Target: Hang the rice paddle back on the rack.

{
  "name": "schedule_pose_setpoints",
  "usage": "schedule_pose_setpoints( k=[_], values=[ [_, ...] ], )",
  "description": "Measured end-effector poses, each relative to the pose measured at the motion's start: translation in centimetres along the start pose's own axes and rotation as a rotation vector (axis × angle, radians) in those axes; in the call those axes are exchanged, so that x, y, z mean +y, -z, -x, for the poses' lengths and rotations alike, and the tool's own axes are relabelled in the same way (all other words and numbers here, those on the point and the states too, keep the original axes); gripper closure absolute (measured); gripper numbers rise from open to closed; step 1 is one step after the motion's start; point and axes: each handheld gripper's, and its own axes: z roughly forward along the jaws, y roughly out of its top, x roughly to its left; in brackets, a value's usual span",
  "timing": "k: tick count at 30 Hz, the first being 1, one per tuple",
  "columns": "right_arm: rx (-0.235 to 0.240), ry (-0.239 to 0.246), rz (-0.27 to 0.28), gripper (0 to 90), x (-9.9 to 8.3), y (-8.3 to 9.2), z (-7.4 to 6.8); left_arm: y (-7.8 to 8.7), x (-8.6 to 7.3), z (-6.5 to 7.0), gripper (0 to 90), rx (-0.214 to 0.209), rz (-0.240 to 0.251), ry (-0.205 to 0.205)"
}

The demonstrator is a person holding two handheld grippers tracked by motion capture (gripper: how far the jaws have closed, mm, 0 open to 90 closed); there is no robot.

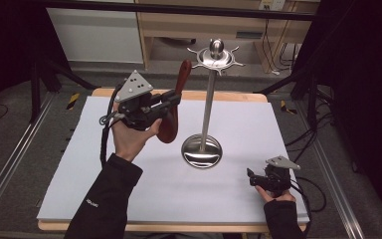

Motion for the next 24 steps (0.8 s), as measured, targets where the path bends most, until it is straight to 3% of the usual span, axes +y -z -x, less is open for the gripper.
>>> schedule_pose_setpoints(
  k=[24],
  values=[
    [0.002, 0.001, -0.001, 15.8, 0.0, 0.0, 0.0, -1.2, 0.0, -0.2, 78.4, 0.0, -0.027, -0.002]
  ],
)
